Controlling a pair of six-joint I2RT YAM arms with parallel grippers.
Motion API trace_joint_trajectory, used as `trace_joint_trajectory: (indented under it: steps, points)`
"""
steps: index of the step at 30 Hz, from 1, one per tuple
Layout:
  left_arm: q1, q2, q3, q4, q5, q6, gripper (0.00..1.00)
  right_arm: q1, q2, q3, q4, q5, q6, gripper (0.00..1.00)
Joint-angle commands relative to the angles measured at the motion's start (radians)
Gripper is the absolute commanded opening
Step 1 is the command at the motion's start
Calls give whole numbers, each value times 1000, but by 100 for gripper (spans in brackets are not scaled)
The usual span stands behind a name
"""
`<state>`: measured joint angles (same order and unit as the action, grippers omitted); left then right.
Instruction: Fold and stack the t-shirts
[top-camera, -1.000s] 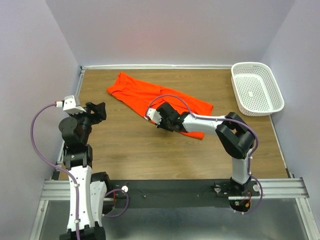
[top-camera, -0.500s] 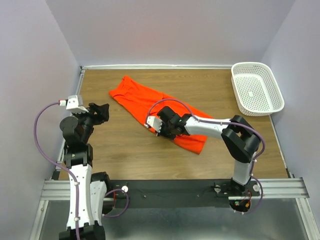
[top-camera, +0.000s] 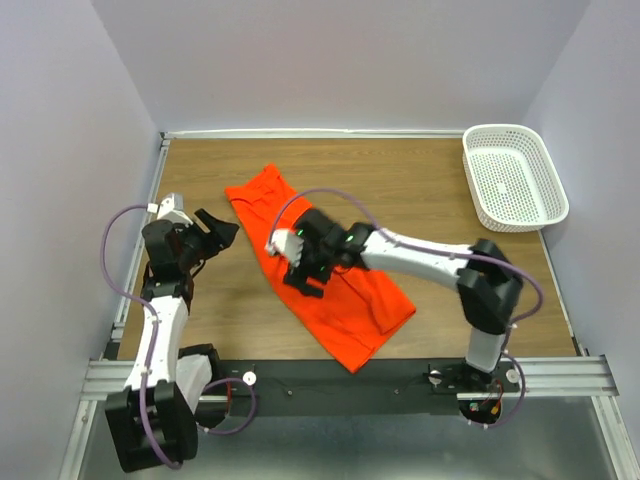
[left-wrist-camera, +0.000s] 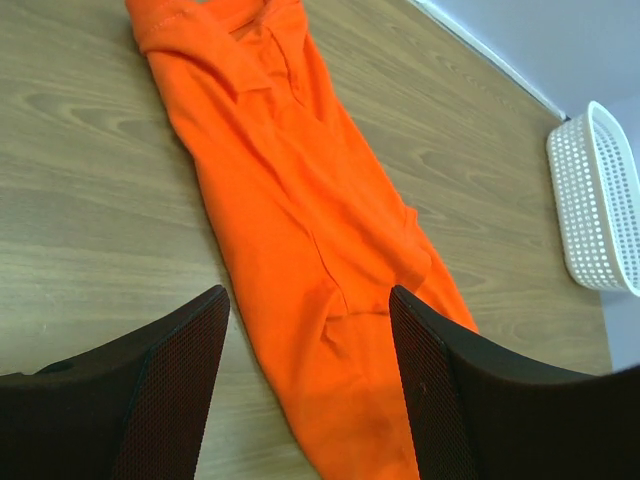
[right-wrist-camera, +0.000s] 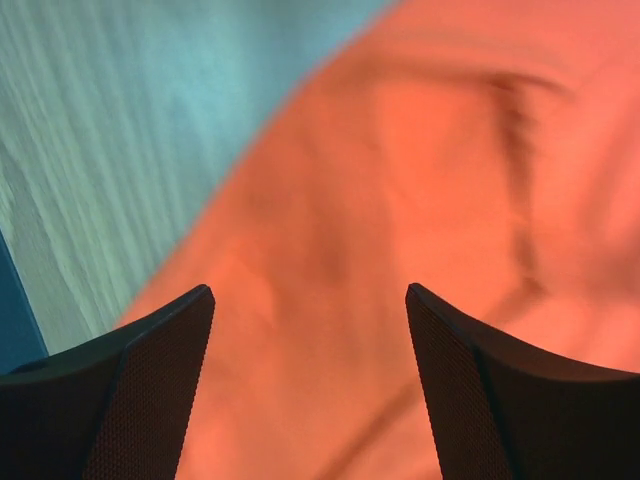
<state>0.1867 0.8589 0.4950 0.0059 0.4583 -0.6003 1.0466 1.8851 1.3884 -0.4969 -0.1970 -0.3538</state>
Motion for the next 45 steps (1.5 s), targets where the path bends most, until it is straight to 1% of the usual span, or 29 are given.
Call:
trace_joint_trajectory:
  steps: [1,2,3,4,5,6,7,8,9,12,14,17,19,25,30,32,34,38,39,40,41,42,43,44,45]
  points:
    - [-16,109,25,69,-61,-56,74,-200,-196,-8,-40,-103,15,86]
    - [-19,186,36,104,-60,-62,74,-245,-220,-20,-37,-134,19,86]
    - [-24,228,49,124,-52,-67,73,-291,-245,-31,-34,-169,24,86]
    - [-45,317,89,156,-43,-58,73,-368,-277,-58,-25,-244,39,86]
    - [-58,318,118,157,-49,-41,73,-397,-293,-72,-19,-281,47,86]
    - [-72,407,146,166,-69,-29,73,-422,-305,-83,-14,-344,53,86]
    - [-88,499,202,186,-69,-1,73,-457,-325,-103,-5,-370,65,86]
    - [-93,500,230,186,-72,11,72,-468,-333,-110,0,-392,73,86]
    - [-95,590,259,183,-75,17,71,-477,-339,-115,1,-407,78,86]
    - [-105,722,367,190,-59,36,69,-493,-356,-132,14,-461,99,86]
    - [-108,788,398,189,-63,46,68,-499,-359,-137,15,-463,99,86]
    - [-113,856,447,149,-81,62,65,-508,-359,-138,17,-463,101,86]
    - [-113,873,464,123,-115,80,63,-511,-360,-140,17,-472,102,86]
    - [-115,882,488,75,-223,100,63,-519,-350,-141,15,-478,98,86]
    - [-115,1009,586,22,-239,120,61,-520,-351,-141,15,-481,99,86]
    - [-115,1049,631,-4,-265,128,61,-525,-357,-141,17,-483,102,86]
    - [-113,1068,658,-4,-294,132,61,-533,-362,-143,17,-487,101,86]
    - [-105,1101,689,-44,-300,142,59,-537,-362,-143,15,-490,99,86]
    - [-104,1114,695,-47,-299,145,57,-540,-362,-143,15,-492,99,86]
    - [-99,1121,701,-47,-290,146,47,-540,-362,-144,15,-492,99,86]
    - [-96,1128,714,-47,-285,146,40,-542,-362,-144,15,-492,98,86]
    - [-89,1138,723,-46,-277,148,29,-543,-363,-144,15,-490,99,86]
    - [-86,1144,744,-46,-277,151,25,-548,-365,-144,14,-490,96,86]
    - [-81,1154,770,-49,-271,155,19,-550,-365,-146,15,-487,96,86]
    - [-81,1160,771,-49,-271,155,19,-553,-365,-146,15,-487,96,86]
